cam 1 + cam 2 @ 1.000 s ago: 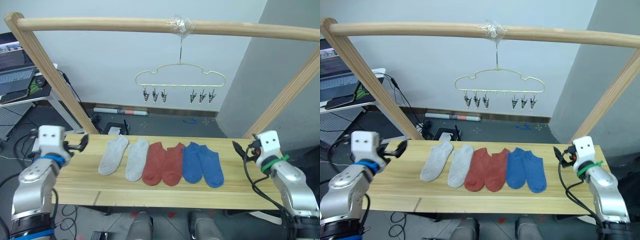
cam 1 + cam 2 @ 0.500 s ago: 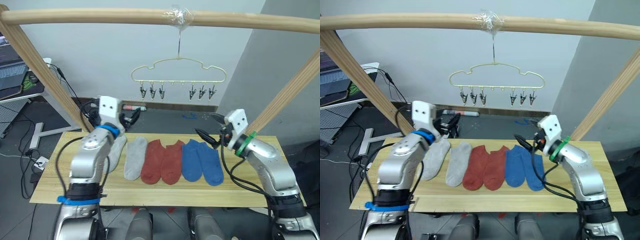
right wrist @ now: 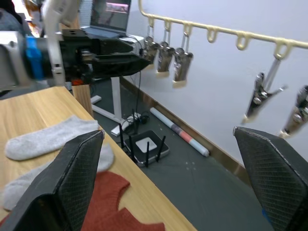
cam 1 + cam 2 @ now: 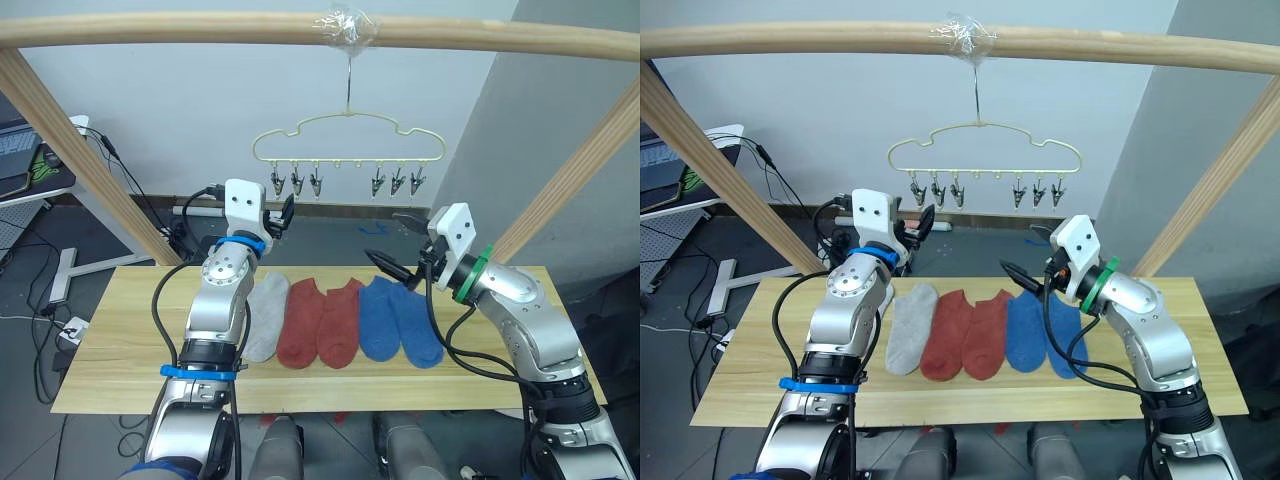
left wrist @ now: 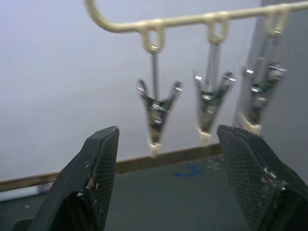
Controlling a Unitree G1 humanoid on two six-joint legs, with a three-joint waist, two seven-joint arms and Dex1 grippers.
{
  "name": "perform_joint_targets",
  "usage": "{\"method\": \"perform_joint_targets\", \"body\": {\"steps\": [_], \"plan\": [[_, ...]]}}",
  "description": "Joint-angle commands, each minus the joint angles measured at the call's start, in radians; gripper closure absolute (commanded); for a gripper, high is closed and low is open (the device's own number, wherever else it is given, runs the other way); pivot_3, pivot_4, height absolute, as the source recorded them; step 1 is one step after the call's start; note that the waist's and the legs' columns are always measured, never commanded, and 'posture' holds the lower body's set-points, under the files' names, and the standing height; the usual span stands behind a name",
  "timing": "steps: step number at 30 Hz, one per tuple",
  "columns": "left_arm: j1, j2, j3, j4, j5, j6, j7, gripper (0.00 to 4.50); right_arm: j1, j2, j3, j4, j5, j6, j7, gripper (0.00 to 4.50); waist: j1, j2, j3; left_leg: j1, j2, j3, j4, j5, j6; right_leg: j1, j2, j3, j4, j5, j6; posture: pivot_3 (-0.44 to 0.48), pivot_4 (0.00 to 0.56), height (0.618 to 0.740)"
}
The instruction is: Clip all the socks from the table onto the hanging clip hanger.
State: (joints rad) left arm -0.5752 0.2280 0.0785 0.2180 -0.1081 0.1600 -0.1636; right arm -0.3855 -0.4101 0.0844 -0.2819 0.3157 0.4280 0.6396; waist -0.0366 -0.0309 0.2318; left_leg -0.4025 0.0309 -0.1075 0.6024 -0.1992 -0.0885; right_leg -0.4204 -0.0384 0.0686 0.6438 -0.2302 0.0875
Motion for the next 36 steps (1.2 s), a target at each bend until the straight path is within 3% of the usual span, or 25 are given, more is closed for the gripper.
{"method": "perform_joint_targets", "body": {"steps": [1,15,32,36], "plan": [[-0.030,0.004,0.006,0.021,0.015,-0.058,0.000,1.17,-0.031,0.004,-0.007,-0.039,0.020,0.010,0.004,0.00,-0.002,0.000,0.000,0.000,0.000,0.000,0.000,0.000,0.000,0.000,0.000,0.000,0.000,0.000,0.000,-0.043,0.236,0.740],[-0.167,0.001,0.009,0.208,0.028,-0.175,-0.013,1.17,-0.079,-0.003,-0.019,-0.038,0.033,0.041,0.004,0.00,-0.013,0.000,0.009,0.000,0.000,-0.001,0.000,0.000,0.000,0.000,0.000,0.000,0.000,0.000,0.000,-0.056,0.245,0.740],[-0.194,-0.009,0.018,0.236,0.016,-0.198,-0.015,1.17,-0.087,-0.016,-0.029,-0.031,0.032,0.046,0.003,0.00,-0.019,-0.001,0.020,-0.001,0.000,-0.001,0.000,0.000,0.000,0.000,0.000,0.000,0.000,0.000,0.000,-0.061,0.253,0.740],[-0.204,-0.008,0.018,0.245,0.018,-0.208,-0.019,1.99,-0.087,-0.019,-0.029,-0.032,0.031,0.049,0.002,0.00,-0.020,-0.001,0.021,-0.001,0.000,0.000,0.000,0.000,0.000,0.000,0.000,0.000,0.000,0.000,0.000,-0.062,0.255,0.740]]}}
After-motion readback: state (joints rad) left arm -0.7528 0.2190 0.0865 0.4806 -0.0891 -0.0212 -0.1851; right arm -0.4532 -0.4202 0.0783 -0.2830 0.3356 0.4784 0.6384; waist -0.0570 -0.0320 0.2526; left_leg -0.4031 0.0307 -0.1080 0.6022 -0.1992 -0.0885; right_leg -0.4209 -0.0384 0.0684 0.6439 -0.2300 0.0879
